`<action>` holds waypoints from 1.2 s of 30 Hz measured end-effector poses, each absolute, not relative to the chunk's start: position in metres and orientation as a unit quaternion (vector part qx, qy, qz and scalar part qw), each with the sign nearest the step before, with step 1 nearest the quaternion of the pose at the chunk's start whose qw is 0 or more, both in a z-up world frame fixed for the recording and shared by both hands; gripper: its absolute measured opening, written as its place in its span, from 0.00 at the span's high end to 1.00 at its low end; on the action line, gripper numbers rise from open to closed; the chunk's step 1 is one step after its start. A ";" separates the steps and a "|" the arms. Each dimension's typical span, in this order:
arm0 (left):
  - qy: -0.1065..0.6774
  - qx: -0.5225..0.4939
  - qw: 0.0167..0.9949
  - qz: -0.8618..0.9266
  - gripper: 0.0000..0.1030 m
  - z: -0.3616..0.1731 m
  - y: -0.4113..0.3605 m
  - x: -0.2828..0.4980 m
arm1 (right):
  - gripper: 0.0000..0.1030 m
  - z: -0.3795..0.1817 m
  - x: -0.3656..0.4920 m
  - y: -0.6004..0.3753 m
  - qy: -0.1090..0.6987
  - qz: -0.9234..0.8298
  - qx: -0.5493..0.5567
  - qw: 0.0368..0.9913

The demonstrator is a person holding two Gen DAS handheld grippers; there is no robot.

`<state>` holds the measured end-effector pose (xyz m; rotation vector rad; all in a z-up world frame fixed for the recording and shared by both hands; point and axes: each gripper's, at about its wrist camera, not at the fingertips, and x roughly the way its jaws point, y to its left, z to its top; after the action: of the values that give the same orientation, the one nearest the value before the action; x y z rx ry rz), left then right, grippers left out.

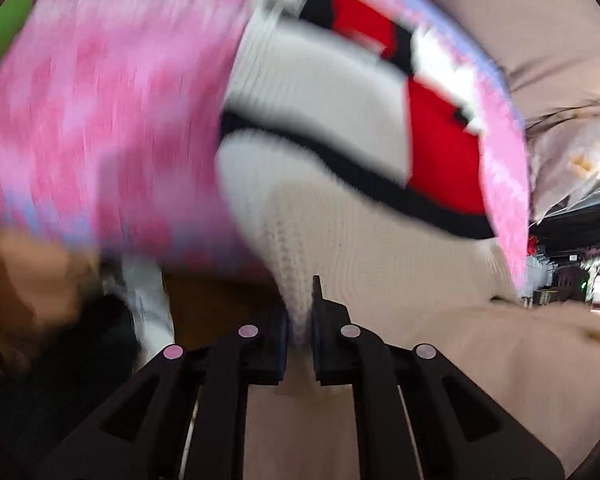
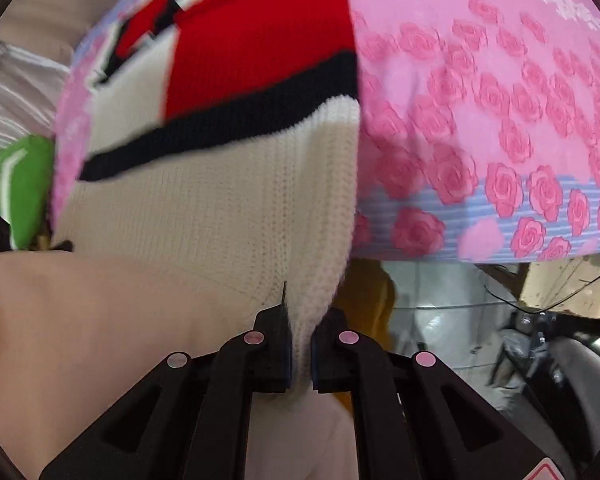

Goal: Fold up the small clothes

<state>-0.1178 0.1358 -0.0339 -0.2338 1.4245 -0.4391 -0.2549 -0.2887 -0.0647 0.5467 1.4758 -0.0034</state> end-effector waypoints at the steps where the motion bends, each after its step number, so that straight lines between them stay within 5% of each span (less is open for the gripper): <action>1: 0.629 -0.116 0.742 -0.204 0.92 -0.027 0.133 -0.101 | 0.95 -0.052 -0.243 -0.291 0.644 -0.002 0.252 0.723; 7: 0.530 -0.120 0.815 -0.202 0.95 -0.014 0.101 0.041 | 0.95 -0.009 -0.111 -0.342 0.465 -0.044 0.284 0.838; 11: 0.522 -0.123 0.829 -0.159 0.94 -0.049 0.069 0.109 | 0.94 -0.053 -0.029 -0.366 0.449 -0.075 0.320 0.831; 16: 0.523 -0.145 0.833 -0.109 0.81 -0.075 0.076 0.126 | 0.85 -0.077 0.002 -0.377 0.451 -0.091 0.350 0.816; 18: 0.485 -0.146 0.856 -0.098 0.48 -0.058 0.089 0.110 | 0.75 -0.058 -0.005 -0.374 0.434 -0.077 0.344 0.829; 19: 0.466 -0.142 0.868 -0.094 0.39 -0.048 0.096 0.101 | 0.62 -0.050 -0.012 -0.370 0.430 -0.071 0.333 0.836; 21: 0.444 -0.137 0.880 -0.100 0.36 -0.040 0.106 0.095 | 0.37 -0.034 -0.030 -0.363 0.418 -0.078 0.298 0.854; 22: 0.440 -0.133 0.883 -0.097 0.35 -0.038 0.112 0.091 | 0.34 -0.028 -0.038 -0.362 0.406 -0.084 0.282 0.865; 36: 0.505 -0.006 0.842 -0.192 0.35 -0.077 0.018 0.129 | 0.33 -0.067 -0.001 -0.360 0.467 -0.100 0.229 0.848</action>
<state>0.1286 0.0179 -0.0766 -0.0126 1.0664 -0.4058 -0.0006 -0.3602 -0.0670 0.4823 0.9849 -0.2116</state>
